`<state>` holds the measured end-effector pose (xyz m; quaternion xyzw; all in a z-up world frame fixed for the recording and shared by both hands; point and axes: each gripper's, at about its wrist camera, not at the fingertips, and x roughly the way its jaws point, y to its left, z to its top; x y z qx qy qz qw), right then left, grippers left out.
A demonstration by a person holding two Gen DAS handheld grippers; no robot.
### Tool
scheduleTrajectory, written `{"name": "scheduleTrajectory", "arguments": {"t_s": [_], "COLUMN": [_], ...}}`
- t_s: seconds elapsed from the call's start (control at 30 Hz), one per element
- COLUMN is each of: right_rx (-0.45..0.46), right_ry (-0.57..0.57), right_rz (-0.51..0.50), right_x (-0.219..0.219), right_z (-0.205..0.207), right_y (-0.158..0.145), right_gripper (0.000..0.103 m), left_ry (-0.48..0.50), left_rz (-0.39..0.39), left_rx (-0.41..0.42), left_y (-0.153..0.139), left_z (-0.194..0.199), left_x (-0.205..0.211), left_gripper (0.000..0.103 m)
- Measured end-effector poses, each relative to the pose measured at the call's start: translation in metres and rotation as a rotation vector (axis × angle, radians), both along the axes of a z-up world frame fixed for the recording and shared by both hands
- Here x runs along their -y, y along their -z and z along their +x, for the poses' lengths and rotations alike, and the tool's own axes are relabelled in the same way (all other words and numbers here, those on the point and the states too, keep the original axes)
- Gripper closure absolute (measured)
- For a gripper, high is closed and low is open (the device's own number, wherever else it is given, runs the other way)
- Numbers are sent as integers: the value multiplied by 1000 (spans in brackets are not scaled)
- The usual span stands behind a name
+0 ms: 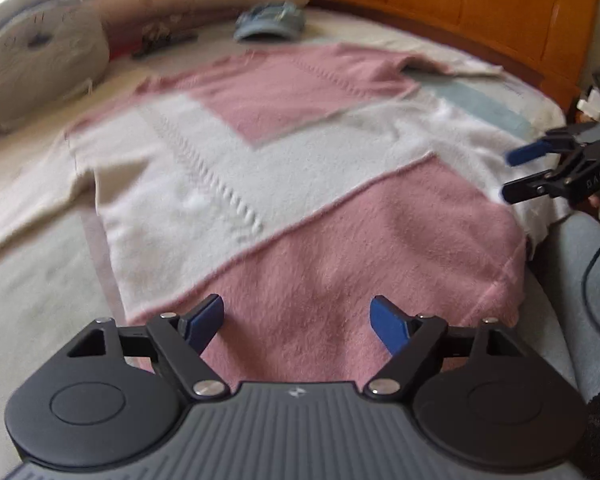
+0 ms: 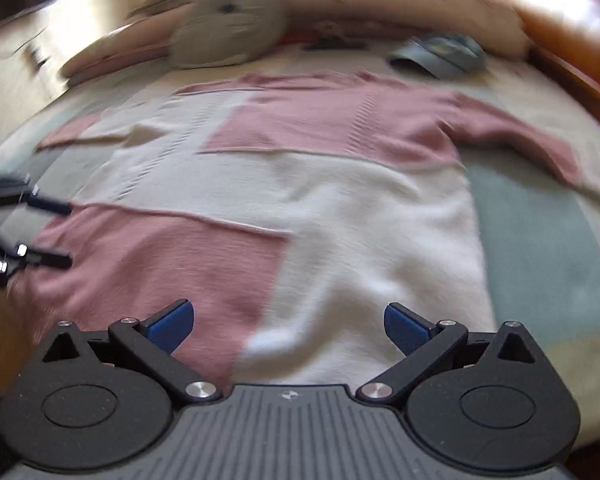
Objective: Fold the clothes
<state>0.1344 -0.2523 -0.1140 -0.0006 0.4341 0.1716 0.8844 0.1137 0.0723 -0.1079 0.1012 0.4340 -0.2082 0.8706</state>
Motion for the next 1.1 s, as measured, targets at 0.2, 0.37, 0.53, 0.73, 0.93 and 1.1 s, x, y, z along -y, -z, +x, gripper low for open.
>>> {"name": "scheduleTrajectory", "arguments": {"t_s": [0.2,0.37,0.53,0.73,0.93,1.1], "right_rx": [-4,74,15,25,-11,63], "right_ry": [42,32,86,74,47,29], "right_rz": [0,117,146,50,12,-21], "right_x": [42,30,20,28,15,-6], "right_z": [-27,4,60,46,21,30], "right_y": [-8,-29,2,5,-5,-2], "right_gripper": [0,0,0,0,0,0], "left_ry": [-28,-44,-83,-88,-47,-30], "left_rz": [6,23,2,8,7,4], "left_rx": [8,9,15,12,53,89], "left_y": [1,1,1,-3,-21,-34], "left_z": [-12,-1,-4,-12,5,21], "left_x": [-17,-4,-9,-21,0,23], "left_gripper": [20,20,20,20,20,20]}}
